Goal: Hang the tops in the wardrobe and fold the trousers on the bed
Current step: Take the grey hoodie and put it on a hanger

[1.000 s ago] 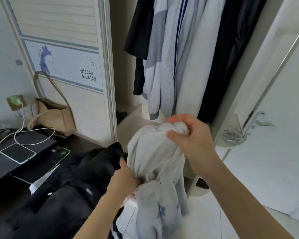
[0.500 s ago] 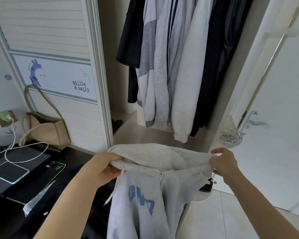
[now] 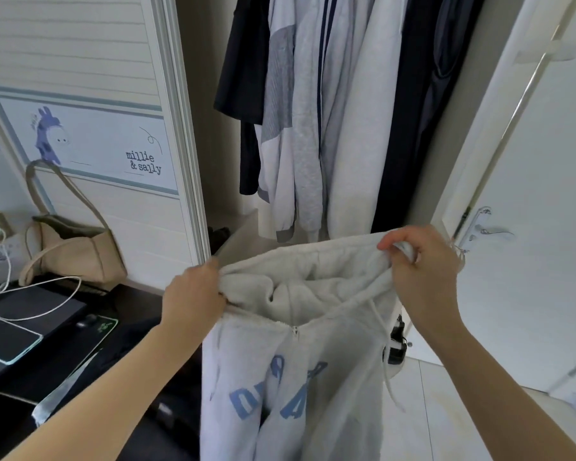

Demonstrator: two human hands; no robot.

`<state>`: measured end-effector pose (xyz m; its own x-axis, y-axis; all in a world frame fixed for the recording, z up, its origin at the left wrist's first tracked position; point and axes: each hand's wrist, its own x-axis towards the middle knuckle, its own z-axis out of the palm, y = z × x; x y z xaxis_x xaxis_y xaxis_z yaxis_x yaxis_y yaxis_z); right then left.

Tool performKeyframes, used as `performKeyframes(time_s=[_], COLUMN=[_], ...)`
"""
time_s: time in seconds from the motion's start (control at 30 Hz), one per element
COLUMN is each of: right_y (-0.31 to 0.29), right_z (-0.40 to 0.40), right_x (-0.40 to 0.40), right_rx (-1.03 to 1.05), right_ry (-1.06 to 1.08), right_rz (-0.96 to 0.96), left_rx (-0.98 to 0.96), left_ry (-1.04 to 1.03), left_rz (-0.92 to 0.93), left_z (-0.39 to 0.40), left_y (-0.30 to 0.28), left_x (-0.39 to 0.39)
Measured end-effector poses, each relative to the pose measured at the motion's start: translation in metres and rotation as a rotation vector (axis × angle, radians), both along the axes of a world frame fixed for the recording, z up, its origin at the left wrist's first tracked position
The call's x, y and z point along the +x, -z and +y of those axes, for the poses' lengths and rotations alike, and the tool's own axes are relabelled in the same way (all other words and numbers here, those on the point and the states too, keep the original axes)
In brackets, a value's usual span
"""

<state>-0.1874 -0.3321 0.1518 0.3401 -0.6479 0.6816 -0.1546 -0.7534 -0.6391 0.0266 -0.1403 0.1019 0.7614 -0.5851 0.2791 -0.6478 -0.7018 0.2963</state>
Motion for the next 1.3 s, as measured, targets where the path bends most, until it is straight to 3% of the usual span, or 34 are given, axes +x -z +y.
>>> performKeyframes(time_s=[0.07, 0.13, 0.27, 0.37, 0.43, 0.57, 0.67, 0.73, 0.83, 0.97, 1.07, 1.17, 1.23, 1.3], right_y=[0.003, 0.010, 0.013, -0.002, -0.007, -0.036, -0.072, -0.090, -0.107, -0.164, -0.227, -0.281, -0.309, -0.336], right_z=[-0.006, -0.016, -0.032, -0.022, -0.019, -0.053, -0.091, -0.100, -0.101, -0.106, -0.099, -0.092, -0.093, -0.099], right_x=[0.005, 0.008, 0.034, 0.077, 0.114, 0.170, 0.199, 0.223, 0.261, 0.297, 0.325, 0.366, 0.400, 0.437], right_rx=[-0.091, -0.048, -0.086, -0.065, -0.028, -0.122, -0.217, -0.281, -0.328, -0.244, -0.348, -0.587, -0.656, -0.595], right_ry=[0.029, 0.036, 0.043, -0.253, -0.375, -0.301, -0.096, -0.016, -0.128, -0.535, -0.569, -0.367, -0.290, -0.275], right_rz=[0.173, 0.366, 0.697, 0.684, 0.773, 0.555, 0.368, 0.368, 0.620, 0.899, 0.661, 0.323, 0.267, 0.264], left_rx=[-0.313, -0.533, -0.609, -0.654, -0.697, -0.545, -0.083, 0.104, -0.075, -0.349, -0.389, -0.432, -0.450, -0.466], left_ry=[0.057, 0.064, 0.093, 0.145, 0.214, 0.371, 0.433, 0.391, 0.365, 0.261, 0.161, 0.101, 0.083, 0.068], left_rz=[0.036, 0.147, 0.302, 0.311, 0.272, 0.017, -0.257, -0.381, -0.392, -0.307, -0.378, -0.446, -0.503, -0.543], left_z=[-0.002, -0.005, -0.034, -0.058, -0.074, -0.085, -0.080, -0.084, -0.097, -0.112, -0.121, -0.122, -0.124, -0.127], left_y=[-0.008, -0.020, -0.051, -0.076, -0.093, -0.135, -0.155, -0.163, -0.173, -0.182, -0.188, -0.197, -0.204, -0.213], left_x=[-0.006, -0.011, -0.001, 0.009, 0.019, 0.064, 0.095, 0.109, 0.130, 0.161, 0.181, 0.197, 0.208, 0.221])
